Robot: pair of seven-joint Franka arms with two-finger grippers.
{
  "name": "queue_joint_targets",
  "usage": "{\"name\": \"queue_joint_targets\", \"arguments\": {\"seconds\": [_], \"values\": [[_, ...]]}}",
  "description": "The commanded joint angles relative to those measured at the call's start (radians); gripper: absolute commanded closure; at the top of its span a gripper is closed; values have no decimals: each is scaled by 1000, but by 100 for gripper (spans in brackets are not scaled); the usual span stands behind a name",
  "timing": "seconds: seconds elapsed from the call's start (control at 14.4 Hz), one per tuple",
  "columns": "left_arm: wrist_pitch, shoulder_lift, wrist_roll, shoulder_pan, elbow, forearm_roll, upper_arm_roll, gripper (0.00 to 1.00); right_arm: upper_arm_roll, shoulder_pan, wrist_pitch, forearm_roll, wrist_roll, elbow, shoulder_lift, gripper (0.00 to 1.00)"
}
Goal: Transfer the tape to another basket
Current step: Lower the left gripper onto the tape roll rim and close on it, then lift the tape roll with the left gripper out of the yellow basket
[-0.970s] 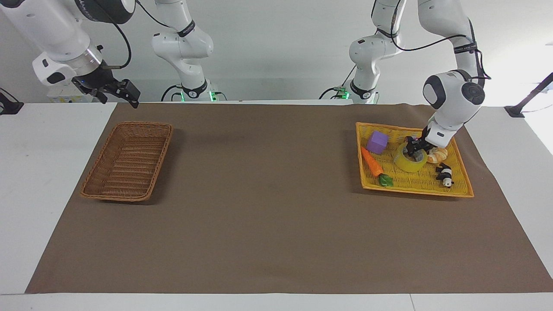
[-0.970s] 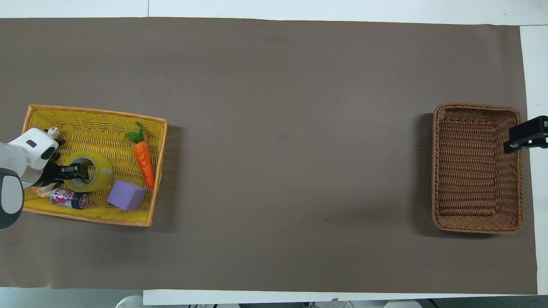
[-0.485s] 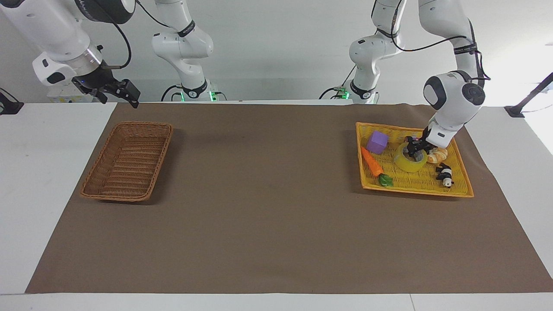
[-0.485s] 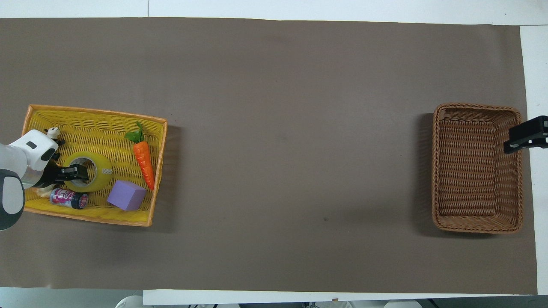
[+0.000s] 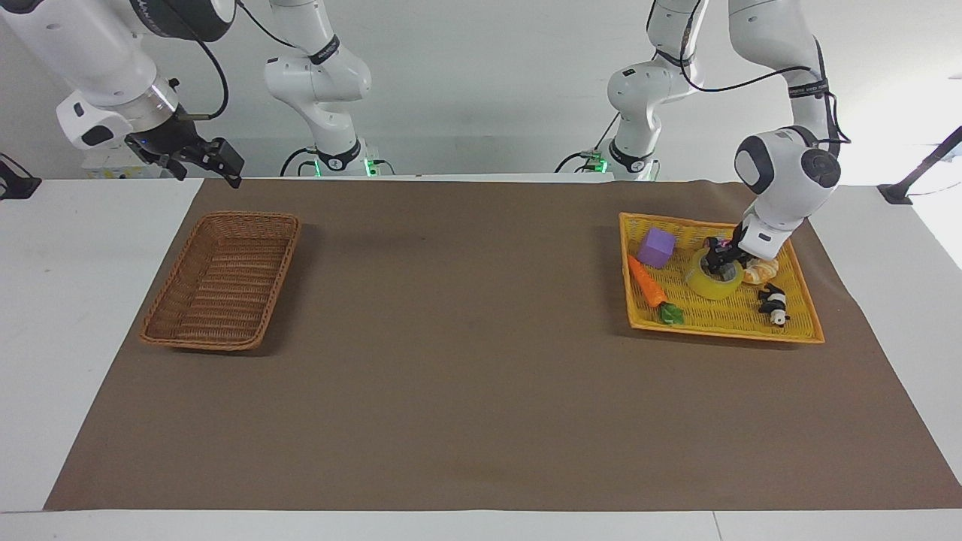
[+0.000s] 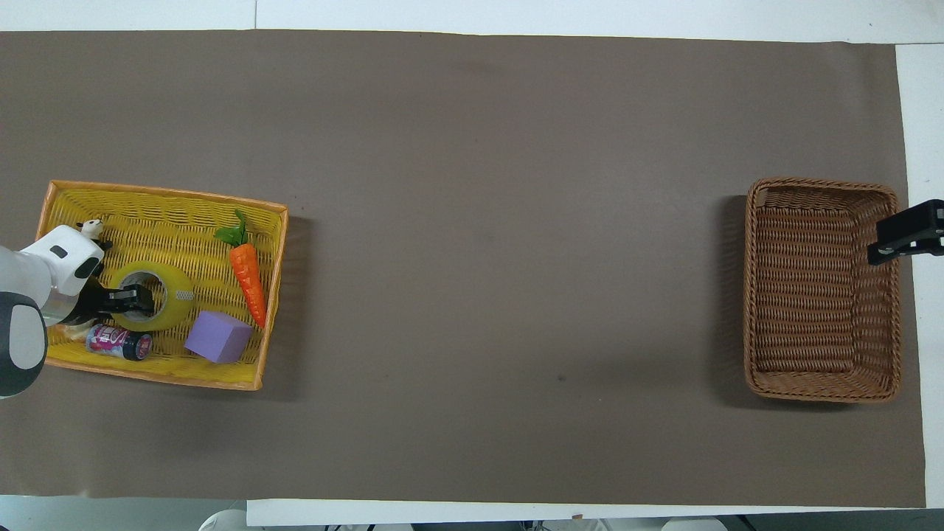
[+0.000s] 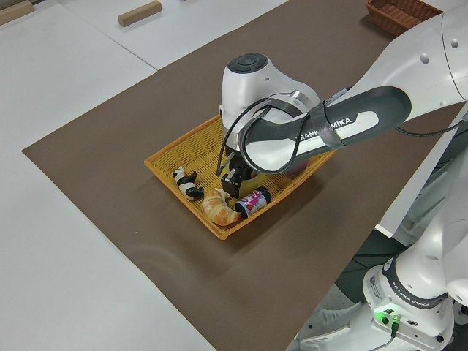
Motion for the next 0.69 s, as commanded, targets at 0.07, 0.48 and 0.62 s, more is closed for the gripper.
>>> {"name": "queue_joint_targets", "arguments": {"seconds": [0.07, 0.48, 0.62], "values": [[15, -4, 15, 7, -12, 0, -3, 96, 1, -2, 20, 2, -19, -31, -25, 0], [-230, 10, -7, -30, 187, -9, -9, 100, 1, -2, 20, 2, -19, -31, -25, 0], [-358, 16, -34, -58, 288, -14, -10, 100, 1, -2, 20, 2, -19, -29, -25, 0]]}}
